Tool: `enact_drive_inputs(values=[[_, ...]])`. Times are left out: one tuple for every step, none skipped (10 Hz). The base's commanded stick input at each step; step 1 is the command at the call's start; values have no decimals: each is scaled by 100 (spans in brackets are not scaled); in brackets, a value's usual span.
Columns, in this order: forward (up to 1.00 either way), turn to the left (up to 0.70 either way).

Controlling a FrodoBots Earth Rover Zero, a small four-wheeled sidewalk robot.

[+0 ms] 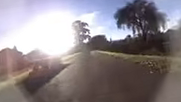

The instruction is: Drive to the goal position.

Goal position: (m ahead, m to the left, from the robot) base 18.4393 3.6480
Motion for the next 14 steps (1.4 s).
enact_drive_inputs(values=[[100,0],[100,0],[100,0],[100,0],[100,0],[100,0],[100,0],[100,0],[100,0],[100,0],[100,0],[100,0],[100,0],[100,0]])
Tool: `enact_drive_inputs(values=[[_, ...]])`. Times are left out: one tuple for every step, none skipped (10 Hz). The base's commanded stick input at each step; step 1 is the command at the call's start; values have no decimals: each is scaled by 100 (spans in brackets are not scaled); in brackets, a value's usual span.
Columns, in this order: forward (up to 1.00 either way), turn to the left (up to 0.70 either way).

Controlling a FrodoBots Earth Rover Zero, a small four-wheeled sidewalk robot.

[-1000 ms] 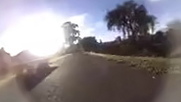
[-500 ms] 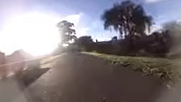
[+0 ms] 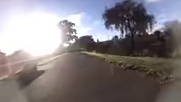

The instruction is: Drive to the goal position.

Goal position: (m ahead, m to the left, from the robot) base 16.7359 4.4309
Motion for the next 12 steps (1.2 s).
enact_drive_inputs(values=[[100,0],[100,0],[100,0],[100,0],[100,0],[100,0],[100,0],[100,0],[100,0],[100,0],[100,0],[100,0]])
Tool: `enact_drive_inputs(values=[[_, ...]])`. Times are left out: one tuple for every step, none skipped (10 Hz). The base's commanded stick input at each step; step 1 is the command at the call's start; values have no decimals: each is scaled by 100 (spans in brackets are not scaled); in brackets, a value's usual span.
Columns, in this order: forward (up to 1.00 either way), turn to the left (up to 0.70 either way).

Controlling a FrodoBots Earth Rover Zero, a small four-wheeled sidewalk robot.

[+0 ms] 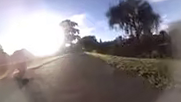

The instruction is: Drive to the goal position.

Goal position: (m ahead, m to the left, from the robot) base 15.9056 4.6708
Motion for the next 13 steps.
enact_drive_inputs(values=[[100,0],[100,0],[100,0],[100,0],[100,0],[100,40],[100,40],[100,40],[100,0],[100,0],[100,0],[100,0],[100,0]])
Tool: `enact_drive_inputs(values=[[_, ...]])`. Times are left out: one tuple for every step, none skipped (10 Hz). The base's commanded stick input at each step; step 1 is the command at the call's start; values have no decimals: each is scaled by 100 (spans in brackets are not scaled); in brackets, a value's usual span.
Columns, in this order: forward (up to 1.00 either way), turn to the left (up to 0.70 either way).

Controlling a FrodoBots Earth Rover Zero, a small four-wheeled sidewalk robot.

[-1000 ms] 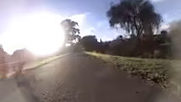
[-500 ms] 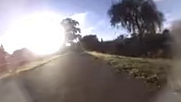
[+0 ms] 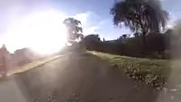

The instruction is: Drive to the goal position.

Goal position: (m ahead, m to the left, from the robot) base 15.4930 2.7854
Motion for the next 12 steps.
enact_drive_inputs(values=[[100,0],[100,0],[100,0],[100,0],[100,0],[100,0],[100,0],[100,0],[100,0],[100,0],[100,0],[100,0]])
